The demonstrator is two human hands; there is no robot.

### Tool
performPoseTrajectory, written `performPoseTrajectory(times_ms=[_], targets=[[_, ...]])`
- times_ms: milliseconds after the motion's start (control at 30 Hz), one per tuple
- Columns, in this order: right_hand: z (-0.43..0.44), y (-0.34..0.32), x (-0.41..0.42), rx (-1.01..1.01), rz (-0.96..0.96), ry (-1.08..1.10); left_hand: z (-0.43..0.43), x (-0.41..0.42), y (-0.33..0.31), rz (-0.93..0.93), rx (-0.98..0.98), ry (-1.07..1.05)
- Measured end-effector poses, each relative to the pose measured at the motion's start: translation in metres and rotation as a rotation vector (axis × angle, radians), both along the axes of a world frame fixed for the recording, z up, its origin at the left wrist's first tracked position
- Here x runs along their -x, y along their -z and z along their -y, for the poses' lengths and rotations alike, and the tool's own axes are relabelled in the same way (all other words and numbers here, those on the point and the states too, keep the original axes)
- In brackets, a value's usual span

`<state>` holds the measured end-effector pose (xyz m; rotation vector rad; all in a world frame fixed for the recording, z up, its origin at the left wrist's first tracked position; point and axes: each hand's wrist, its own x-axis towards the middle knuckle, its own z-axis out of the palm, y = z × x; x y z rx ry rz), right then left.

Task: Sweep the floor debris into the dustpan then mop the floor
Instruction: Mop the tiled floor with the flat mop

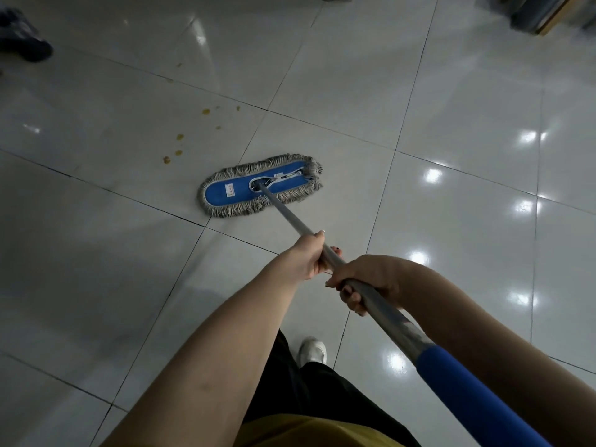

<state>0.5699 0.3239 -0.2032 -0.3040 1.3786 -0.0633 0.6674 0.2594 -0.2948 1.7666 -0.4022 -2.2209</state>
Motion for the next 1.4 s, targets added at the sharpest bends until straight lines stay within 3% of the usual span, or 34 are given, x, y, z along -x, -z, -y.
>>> performPoseTrajectory(times_ms=[333, 1400], targets=[[0.093, 0.004, -0.001, -0.015, -0.048, -0.004, 0.088, -0.003, 0.008, -0.05, 0.004, -0.056], [0.556, 0.004, -0.116, -0.045, -0.052, -0.065, 0.534, -0.122, 0.002, -0.076, 0.049, -0.156]])
